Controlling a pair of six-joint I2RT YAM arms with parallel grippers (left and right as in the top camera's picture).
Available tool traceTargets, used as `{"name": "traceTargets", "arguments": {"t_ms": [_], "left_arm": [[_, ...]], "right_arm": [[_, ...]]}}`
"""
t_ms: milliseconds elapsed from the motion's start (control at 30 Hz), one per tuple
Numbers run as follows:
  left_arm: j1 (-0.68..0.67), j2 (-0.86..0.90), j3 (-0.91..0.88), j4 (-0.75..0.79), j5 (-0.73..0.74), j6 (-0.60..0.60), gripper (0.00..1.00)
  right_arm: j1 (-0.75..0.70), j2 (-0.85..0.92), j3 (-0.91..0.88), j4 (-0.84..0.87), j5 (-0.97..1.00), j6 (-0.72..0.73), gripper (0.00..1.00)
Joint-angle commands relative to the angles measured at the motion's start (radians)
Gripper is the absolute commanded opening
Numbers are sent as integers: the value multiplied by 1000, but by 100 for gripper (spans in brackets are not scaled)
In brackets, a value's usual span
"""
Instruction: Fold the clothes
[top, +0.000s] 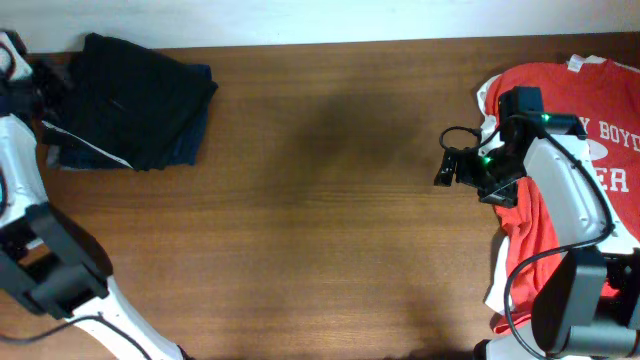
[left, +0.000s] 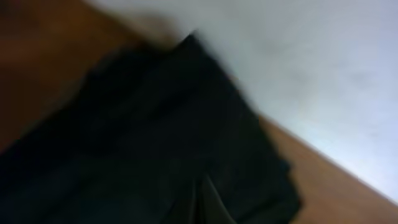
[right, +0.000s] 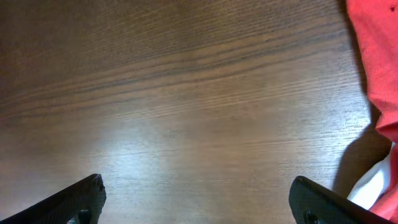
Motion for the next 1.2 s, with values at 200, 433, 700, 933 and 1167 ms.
{"name": "traceTargets", "arguments": {"t_ms": [200, 433, 700, 933, 1167], "left_arm": [[147, 247, -4, -89, 24, 48, 1], [100, -198, 27, -70, 203, -47, 2], [-405, -440, 25, -416, -228, 3, 2], [-624, -297, 25, -523, -459, 3, 99], [-624, -277, 25, -523, -459, 3, 99]], "right_arm": [[-1, -4, 6, 1, 9, -4, 98], [-1, -4, 6, 1, 9, -4, 98], [-1, -4, 6, 1, 9, -4, 98], [-1, -4, 6, 1, 9, -4, 98], [-1, -3, 6, 1, 9, -4, 98]]}}
